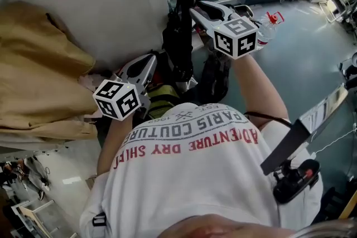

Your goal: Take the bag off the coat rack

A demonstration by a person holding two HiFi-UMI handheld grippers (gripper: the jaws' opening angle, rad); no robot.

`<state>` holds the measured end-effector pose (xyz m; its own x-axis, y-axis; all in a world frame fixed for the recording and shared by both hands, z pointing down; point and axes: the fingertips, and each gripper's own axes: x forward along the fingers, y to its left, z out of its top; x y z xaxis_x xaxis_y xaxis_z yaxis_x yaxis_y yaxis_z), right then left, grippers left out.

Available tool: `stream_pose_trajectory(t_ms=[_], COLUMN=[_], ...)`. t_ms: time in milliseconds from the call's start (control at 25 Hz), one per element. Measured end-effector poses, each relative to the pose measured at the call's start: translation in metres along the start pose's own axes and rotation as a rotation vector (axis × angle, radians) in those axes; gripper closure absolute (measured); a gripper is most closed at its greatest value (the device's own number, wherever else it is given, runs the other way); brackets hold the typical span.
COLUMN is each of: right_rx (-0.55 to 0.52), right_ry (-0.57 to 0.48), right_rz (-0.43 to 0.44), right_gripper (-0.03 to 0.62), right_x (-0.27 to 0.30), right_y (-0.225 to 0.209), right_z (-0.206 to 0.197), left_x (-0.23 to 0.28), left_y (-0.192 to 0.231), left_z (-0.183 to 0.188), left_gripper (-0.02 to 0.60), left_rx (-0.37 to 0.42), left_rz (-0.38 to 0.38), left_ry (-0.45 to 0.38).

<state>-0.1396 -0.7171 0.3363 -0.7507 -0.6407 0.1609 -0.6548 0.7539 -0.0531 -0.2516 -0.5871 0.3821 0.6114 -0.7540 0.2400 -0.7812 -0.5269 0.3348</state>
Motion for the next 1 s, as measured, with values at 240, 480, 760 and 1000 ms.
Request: stream_pose_trajectory(t_ms=[240, 480, 760, 1000], right_rx=[0.031, 0.094, 0.092, 0.003], right_ry=[0.048, 0.059, 0.057, 0.049], right_rz=[-0.090, -0.045, -0.098, -0.145], right_gripper=[0.419, 0.420, 0.579, 0.583], right_x=[0.043, 0.064, 0.069, 0.061], right_y=[-0.027, -0.029, -0.033, -0.028], right_z=[-0.020, -0.030, -0.030, -0.027], left_x=[0.001, 0.003, 0.002, -0.001], left_y=[0.016, 0.031, 0.033, 0.033], left_z=[0.002, -0.009, -0.017, -0.021], left_gripper=[0.580, 0.580, 0.580, 0.580], left_rx=[-0.023, -0.053, -0.073, -0.081], left_rz=[0.009, 0.025, 0.028, 0.034], left_ry=[-0.001, 0.012, 0.023, 0.032])
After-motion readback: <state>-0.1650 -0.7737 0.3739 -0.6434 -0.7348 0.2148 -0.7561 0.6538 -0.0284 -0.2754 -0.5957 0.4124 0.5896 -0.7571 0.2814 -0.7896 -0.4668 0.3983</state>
